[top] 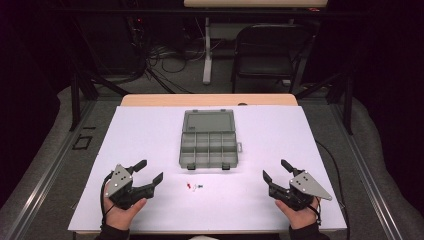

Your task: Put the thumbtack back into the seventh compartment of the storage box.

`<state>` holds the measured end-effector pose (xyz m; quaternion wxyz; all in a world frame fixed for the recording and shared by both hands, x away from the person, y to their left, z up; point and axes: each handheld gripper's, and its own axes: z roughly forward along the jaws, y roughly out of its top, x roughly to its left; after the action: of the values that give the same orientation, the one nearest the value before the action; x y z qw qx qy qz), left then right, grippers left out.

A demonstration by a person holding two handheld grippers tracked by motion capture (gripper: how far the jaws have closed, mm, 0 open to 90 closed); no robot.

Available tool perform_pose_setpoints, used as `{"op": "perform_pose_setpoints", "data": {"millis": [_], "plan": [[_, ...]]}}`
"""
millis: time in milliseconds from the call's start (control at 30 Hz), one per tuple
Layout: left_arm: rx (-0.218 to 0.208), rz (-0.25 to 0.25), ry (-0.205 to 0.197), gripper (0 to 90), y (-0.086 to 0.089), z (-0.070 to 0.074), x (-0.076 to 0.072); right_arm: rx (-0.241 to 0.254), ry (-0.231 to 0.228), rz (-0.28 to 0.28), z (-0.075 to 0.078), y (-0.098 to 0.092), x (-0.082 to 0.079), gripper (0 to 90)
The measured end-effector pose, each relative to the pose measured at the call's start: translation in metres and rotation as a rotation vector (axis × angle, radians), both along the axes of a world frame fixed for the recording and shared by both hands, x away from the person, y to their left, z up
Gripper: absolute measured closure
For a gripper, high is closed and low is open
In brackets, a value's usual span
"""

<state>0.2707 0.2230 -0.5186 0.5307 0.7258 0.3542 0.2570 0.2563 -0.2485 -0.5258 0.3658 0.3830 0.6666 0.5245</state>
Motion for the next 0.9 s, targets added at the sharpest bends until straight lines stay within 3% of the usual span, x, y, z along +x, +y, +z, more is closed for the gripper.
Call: {"op": "perform_pose_setpoints", "data": {"millis": [433,700,900], "plan": [[0.013,-0.023,0.052,32.3,-0.013,0.002,0.003,0.01,-0.001,-0.006,0.001,0.0,-0.001,27.7],[0.026,-0.026,0.09,34.7,-0.021,0.011,0.011,0.006,0.006,-0.001,0.001,0.0,-0.001,26.7],[0.05,-0.045,0.11,34.7,-0.038,0.021,0.021,-0.002,0.002,0.001,0.002,0.0,-0.002,25.9]]}}
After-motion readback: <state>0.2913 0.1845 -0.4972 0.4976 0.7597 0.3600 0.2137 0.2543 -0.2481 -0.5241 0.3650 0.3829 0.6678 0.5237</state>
